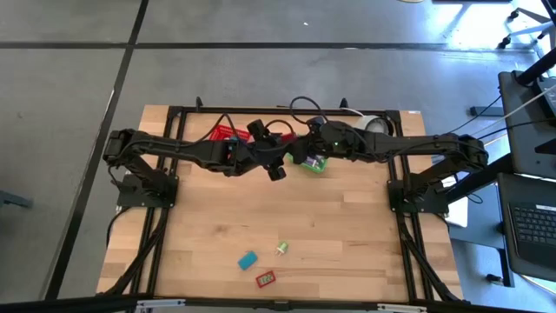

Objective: Pick & Place Office items
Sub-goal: Put the red charger adapter into the green bin

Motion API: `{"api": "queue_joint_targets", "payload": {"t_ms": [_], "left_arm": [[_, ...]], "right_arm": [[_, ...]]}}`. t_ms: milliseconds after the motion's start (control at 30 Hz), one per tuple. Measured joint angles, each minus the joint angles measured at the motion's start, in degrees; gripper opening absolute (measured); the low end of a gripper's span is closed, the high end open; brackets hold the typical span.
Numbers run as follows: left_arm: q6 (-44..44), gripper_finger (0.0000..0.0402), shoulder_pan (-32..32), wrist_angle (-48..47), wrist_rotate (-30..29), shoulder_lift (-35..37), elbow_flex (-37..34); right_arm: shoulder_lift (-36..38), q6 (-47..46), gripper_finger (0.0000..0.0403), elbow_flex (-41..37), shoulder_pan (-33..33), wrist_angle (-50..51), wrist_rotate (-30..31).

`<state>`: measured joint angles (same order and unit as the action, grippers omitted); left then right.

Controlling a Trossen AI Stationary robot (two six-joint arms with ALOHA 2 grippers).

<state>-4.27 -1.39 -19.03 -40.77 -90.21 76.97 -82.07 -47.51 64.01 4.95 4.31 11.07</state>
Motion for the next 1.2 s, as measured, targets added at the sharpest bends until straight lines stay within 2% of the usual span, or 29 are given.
{"api": "queue_joint_targets", "payload": {"t_ms": [133,367,700,900,1067,1200], "left_arm": [[0.0,0.0219,0.0,0.0,0.1,0.0,0.0],[-0.1,0.0232,0.0,-0.1,0.9,0.0,0.0],[1.0,0.0274,0.0,0.0,1.4,0.0,0.0],[10.4,0.0299,0.6,-4.0,1.7,0.0,0.0],[18.2,0.0301,1.9,-10.8,1.8,0.0,0.0],[23.3,0.0302,3.2,-13.6,4.6,0.0,0.0]], "right_arm": [[-0.1,-0.1,0.0243,0.0,0.0,-0.1,0.0],[-0.1,-1.2,0.0121,0.0,0.0,0.0,-0.1],[0.0,0.4,0.0117,0.0,1.3,1.8,-0.2],[2.8,2.0,0.0117,0.0,4.4,12.1,-0.1],[5.3,6.2,0.0121,0.0,7.7,23.6,0.1],[4.5,8.9,0.0122,0.0,9.8,31.1,0.1]]}}
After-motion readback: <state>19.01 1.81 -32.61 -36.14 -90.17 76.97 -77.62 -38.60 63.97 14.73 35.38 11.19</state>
